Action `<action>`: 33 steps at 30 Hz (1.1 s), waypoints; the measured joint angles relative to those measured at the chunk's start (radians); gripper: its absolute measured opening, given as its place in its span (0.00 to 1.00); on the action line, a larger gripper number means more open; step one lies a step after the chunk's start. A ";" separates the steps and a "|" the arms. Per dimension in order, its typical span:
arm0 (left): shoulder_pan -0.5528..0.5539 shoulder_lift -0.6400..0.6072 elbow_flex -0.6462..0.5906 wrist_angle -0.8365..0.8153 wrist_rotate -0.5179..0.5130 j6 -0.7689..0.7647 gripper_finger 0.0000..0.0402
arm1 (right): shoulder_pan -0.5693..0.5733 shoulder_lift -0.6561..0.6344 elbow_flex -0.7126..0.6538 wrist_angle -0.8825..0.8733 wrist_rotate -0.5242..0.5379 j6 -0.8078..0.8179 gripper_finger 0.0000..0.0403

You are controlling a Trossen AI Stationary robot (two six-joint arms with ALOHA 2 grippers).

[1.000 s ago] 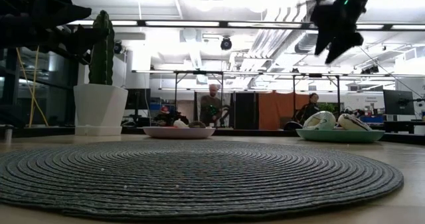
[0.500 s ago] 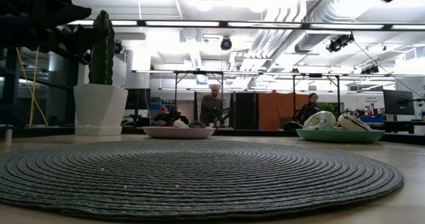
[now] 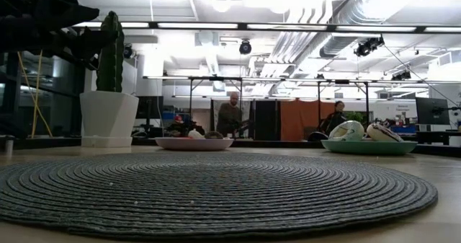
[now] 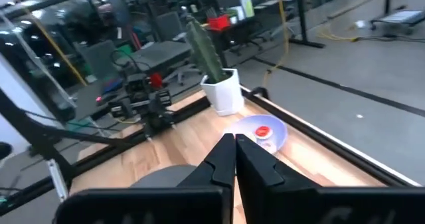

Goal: Pick & Place donuts
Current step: Return to Home Position

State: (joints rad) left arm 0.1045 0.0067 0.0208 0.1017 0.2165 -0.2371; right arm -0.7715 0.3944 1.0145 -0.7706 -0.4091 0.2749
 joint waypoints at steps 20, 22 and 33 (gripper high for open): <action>0.000 0.000 0.000 0.000 0.000 0.000 0.57 | 0.000 -0.127 -0.900 1.605 -0.062 0.648 0.00; 0.000 0.000 0.000 0.000 0.000 0.000 0.57 | 0.011 -0.101 -0.917 1.662 -0.061 0.658 0.00; 0.000 0.000 0.000 0.000 0.000 0.000 0.57 | 0.189 -0.043 -0.963 1.743 -0.072 0.572 0.00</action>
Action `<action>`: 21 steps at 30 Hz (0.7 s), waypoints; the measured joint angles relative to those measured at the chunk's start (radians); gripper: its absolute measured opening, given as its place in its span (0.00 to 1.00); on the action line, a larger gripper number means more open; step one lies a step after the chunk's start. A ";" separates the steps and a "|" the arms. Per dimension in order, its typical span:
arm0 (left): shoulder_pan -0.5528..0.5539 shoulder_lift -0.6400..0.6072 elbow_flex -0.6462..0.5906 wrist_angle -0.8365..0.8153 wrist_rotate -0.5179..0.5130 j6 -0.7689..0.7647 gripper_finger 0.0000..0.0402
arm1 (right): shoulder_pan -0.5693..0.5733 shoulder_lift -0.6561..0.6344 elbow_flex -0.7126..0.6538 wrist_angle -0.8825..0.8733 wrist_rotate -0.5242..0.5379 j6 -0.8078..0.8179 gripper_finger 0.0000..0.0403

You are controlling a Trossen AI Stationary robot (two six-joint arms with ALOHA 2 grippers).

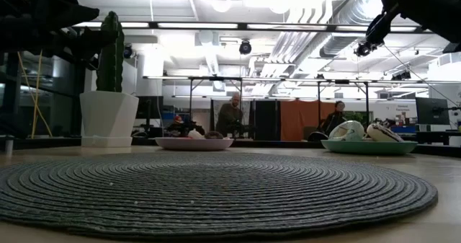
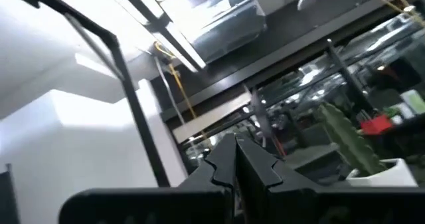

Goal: Pick & Place donuts
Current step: Return to Home Position

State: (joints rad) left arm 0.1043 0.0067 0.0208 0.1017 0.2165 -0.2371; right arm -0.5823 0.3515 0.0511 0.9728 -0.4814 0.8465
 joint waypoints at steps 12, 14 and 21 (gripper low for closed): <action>0.000 0.000 0.000 0.000 0.000 0.000 0.57 | 0.110 -0.003 -0.041 0.071 -0.049 0.012 0.00; 0.000 0.000 0.000 0.000 0.000 0.000 0.57 | 0.139 -0.008 -0.041 0.070 -0.050 0.013 0.00; 0.000 0.000 0.000 0.000 0.000 0.000 0.57 | 0.262 -0.037 -0.041 -0.094 0.015 -0.072 0.00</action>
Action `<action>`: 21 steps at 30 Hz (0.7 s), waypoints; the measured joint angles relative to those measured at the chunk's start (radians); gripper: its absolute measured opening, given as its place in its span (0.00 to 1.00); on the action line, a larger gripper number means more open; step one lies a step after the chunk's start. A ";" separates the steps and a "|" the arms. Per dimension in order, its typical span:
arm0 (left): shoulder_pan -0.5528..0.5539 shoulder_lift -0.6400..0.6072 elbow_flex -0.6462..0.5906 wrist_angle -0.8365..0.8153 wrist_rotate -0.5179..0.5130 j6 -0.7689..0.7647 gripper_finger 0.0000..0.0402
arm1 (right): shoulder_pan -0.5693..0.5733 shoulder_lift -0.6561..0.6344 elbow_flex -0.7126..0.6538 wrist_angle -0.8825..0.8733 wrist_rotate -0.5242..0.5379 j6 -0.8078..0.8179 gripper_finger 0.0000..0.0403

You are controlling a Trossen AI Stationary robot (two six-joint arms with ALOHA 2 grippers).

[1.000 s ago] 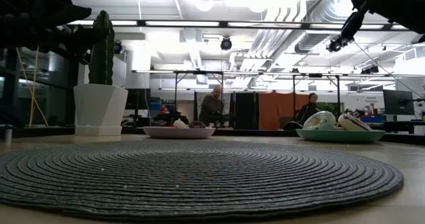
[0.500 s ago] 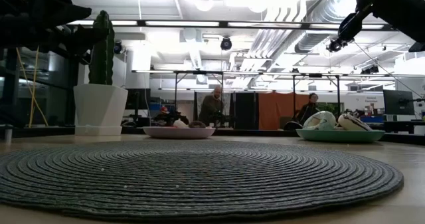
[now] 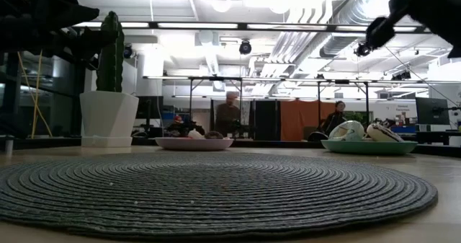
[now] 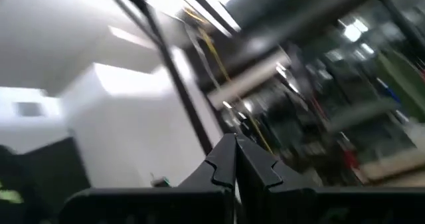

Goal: Pick & Place donuts
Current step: Return to Home Position

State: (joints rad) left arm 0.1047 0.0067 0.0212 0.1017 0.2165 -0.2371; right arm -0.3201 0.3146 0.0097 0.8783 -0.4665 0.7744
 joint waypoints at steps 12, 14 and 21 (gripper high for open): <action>0.000 0.000 0.000 0.000 0.000 0.000 0.57 | 0.281 -0.003 0.000 -0.214 0.290 -0.148 0.00; 0.000 0.000 0.000 0.000 0.000 0.000 0.57 | 0.318 -0.004 0.000 -0.240 0.358 -0.176 0.00; 0.000 0.000 0.000 0.000 0.000 0.000 0.57 | 0.340 -0.072 0.000 -0.386 0.450 -0.230 0.00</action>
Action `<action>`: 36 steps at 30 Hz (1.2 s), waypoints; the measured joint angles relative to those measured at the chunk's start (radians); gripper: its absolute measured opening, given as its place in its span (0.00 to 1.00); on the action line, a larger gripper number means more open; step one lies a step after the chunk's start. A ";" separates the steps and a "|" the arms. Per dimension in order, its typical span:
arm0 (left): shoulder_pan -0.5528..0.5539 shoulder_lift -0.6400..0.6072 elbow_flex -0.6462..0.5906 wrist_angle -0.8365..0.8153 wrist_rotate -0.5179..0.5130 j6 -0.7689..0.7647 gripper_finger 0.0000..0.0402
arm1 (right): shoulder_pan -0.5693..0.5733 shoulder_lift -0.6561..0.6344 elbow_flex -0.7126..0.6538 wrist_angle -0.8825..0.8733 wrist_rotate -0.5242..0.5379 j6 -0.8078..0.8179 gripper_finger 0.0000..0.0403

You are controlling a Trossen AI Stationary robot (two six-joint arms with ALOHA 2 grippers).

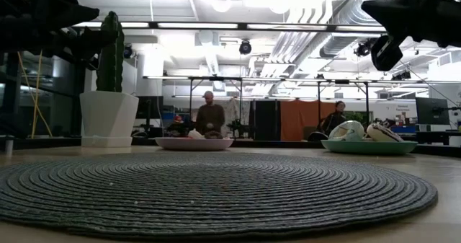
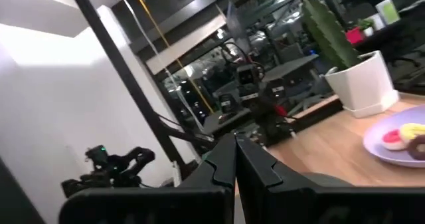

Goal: Pick & Place donuts
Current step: Return to Home Position

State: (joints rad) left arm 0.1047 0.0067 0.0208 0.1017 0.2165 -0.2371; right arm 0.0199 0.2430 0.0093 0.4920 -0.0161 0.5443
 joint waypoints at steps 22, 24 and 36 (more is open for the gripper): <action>0.000 0.004 0.000 -0.030 0.000 0.000 0.57 | -0.106 -0.239 0.001 -0.335 -0.047 -0.113 0.00; 0.000 0.004 0.000 -0.033 0.000 0.000 0.57 | -0.108 -0.239 0.002 -0.345 -0.058 -0.162 0.00; 0.000 0.004 0.000 -0.049 -0.001 0.000 0.57 | -0.108 -0.236 0.005 -0.476 -0.006 -0.346 0.00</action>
State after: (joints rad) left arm 0.1043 0.0109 0.0210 0.0528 0.2157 -0.2371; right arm -0.0879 0.0070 0.0139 0.0162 -0.0216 0.1986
